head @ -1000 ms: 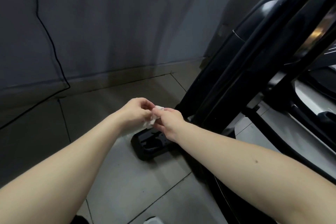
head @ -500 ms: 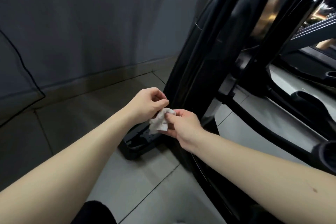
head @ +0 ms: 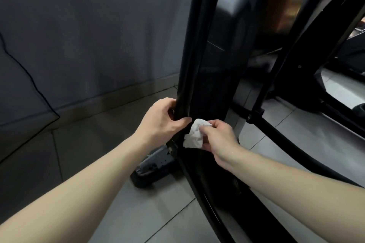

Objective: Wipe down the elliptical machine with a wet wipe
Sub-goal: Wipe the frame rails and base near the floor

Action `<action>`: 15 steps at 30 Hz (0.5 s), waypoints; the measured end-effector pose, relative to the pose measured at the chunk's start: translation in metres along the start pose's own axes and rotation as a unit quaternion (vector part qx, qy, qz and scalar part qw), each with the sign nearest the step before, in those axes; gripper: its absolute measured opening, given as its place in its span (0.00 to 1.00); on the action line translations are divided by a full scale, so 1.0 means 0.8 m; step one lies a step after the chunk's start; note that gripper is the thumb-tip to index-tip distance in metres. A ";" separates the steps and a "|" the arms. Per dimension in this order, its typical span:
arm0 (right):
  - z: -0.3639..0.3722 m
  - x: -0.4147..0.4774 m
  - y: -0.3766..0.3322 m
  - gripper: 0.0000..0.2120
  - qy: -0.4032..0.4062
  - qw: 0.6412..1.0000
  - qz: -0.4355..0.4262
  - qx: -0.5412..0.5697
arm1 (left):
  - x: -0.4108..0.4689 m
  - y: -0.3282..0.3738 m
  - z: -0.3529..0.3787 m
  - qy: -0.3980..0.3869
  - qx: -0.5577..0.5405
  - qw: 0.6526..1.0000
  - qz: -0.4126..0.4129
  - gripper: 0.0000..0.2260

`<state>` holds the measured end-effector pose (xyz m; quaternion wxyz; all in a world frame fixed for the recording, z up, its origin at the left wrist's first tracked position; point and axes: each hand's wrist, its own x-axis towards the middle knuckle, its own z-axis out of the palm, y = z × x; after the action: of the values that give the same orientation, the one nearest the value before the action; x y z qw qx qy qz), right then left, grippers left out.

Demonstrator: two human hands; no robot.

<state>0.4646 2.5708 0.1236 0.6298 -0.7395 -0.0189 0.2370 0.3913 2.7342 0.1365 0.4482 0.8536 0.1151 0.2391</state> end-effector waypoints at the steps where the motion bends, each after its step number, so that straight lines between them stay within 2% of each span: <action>1: 0.003 0.005 0.003 0.06 -0.007 1.000 -0.001 0.006 | -0.001 -0.003 0.002 0.006 0.004 1.000 0.007 0.11; 4: 0.009 0.011 0.011 0.05 -0.021 1.000 -0.008 0.017 | -0.007 -0.023 0.008 -0.008 0.032 0.999 0.010 0.15; 9: 0.008 0.014 0.014 0.05 -0.041 0.998 -0.034 0.034 | -0.008 -0.044 0.011 -0.006 0.040 0.999 0.016 0.14; 15: 0.010 0.004 0.011 0.06 0.002 0.998 -0.065 -0.009 | 0.000 -0.054 0.009 -0.007 0.061 0.997 0.042 0.15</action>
<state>0.4620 2.5777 0.1138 0.6371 -0.7430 -0.0675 0.1937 0.3955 2.7534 0.0977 0.3860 0.8850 0.0906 0.2441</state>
